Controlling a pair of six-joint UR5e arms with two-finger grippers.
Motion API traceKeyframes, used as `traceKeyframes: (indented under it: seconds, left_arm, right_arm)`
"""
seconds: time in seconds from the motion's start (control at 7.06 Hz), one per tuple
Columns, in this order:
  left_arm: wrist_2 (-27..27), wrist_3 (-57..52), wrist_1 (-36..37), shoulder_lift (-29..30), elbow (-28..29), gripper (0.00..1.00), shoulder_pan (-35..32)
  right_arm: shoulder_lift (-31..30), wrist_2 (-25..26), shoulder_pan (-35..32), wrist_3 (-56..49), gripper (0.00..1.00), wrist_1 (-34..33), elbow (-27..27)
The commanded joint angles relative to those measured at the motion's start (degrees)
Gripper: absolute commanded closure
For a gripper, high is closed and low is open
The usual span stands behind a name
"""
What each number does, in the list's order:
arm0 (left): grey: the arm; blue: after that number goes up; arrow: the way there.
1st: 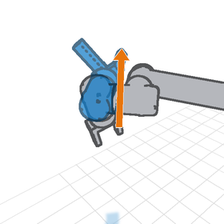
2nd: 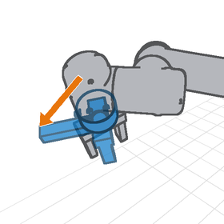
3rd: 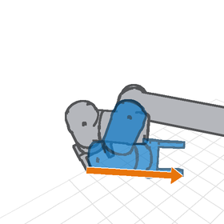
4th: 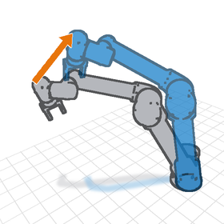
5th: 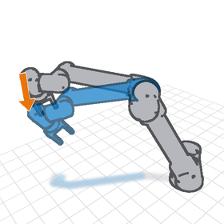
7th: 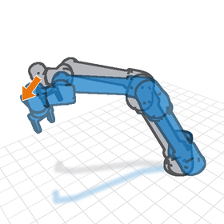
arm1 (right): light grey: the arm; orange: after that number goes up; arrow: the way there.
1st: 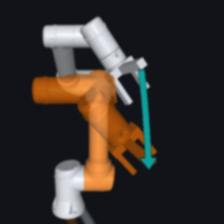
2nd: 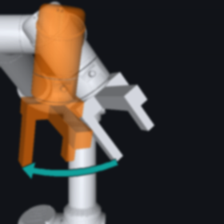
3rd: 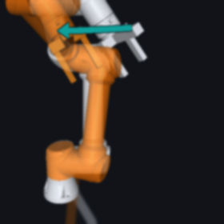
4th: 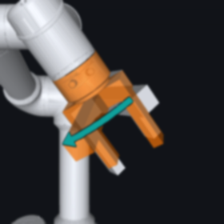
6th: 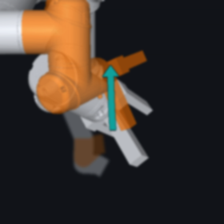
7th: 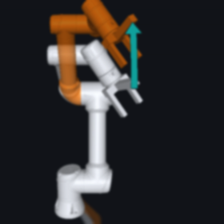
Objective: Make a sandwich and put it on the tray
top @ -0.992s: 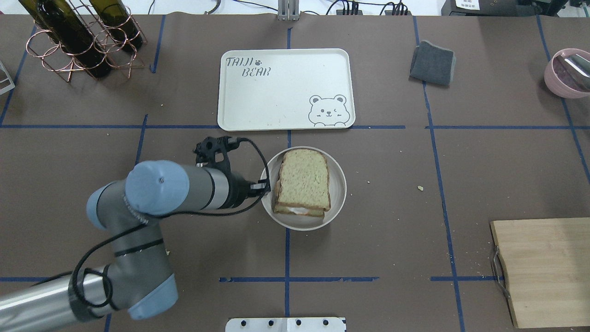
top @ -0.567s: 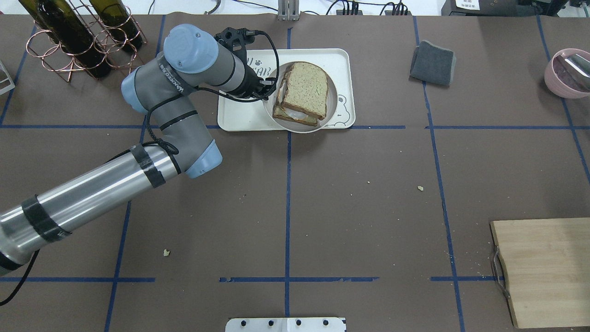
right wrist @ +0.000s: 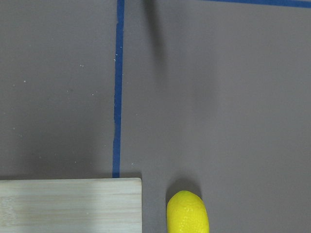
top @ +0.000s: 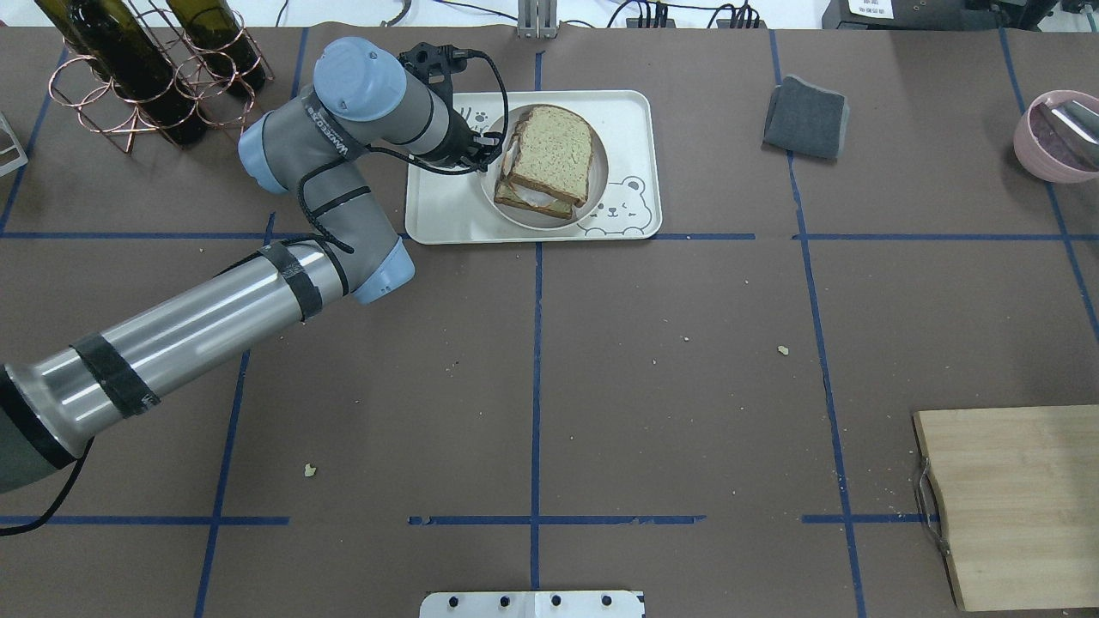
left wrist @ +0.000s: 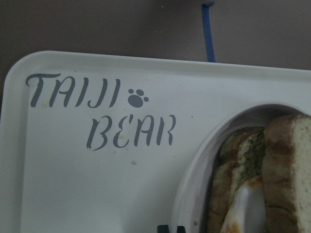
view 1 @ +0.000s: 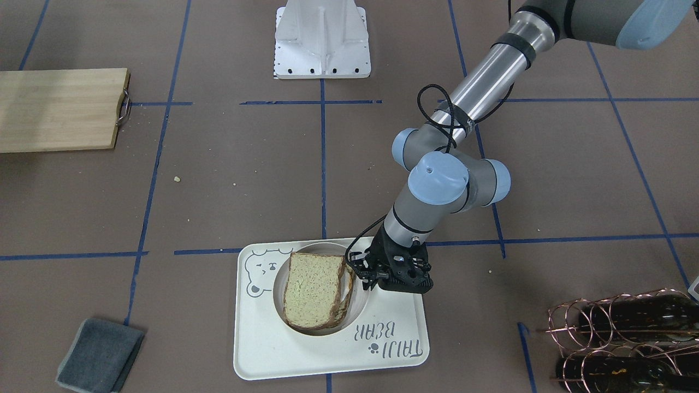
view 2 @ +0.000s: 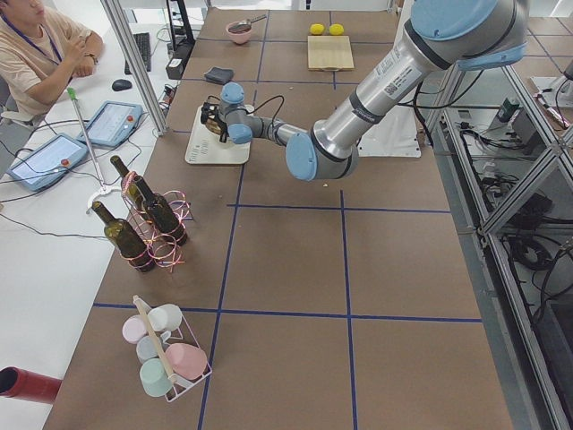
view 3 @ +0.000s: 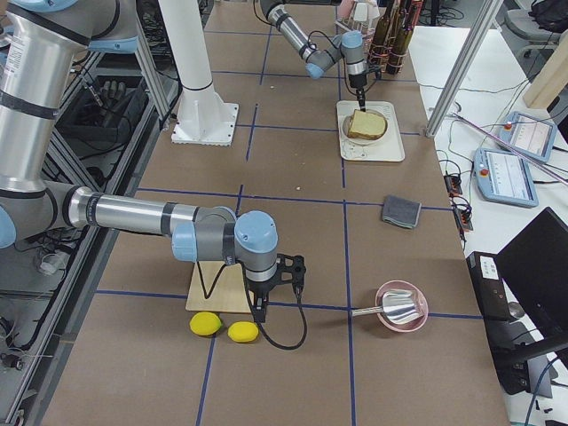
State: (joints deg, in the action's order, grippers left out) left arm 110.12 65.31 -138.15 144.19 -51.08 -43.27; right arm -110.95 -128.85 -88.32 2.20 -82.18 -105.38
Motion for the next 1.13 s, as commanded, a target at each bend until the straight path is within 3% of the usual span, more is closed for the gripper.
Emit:
traceKeyframes:
  seconds: [0.0, 0.14, 0.28, 0.57, 0.99]
  left_arm:
    - [-0.1, -4.4, -0.2, -0.3, -0.2, 0.00, -0.1]
    - [-0.1, -5.5, 0.2, -0.8, -2.6, 0.00, -1.4]
    - [0.4, -6.4, 1.6, -5.3, -9.4, 0.00, -2.5]
    - [3.2, -11.4, 15.3, -16.1, -29.0, 0.00, -3.7]
    - [4.8, -24.9, 26.9, -39.4, -56.7, 0.00, -7.2]
  right_arm:
    - [-0.1, -0.1, 0.0, 0.0, 0.00, -0.1, 0.0]
    - [-0.2, -0.2, 0.0, 0.0, 0.00, -0.1, 0.4]
    - [-0.1, -0.2, 0.0, 0.0, 0.00, 0.0, 1.1]
    - [0.2, -0.2, 0.0, 0.0, 0.00, 0.0, 1.1]
    - [0.6, -0.2, 0.0, 0.1, 0.00, 0.0, 1.1]
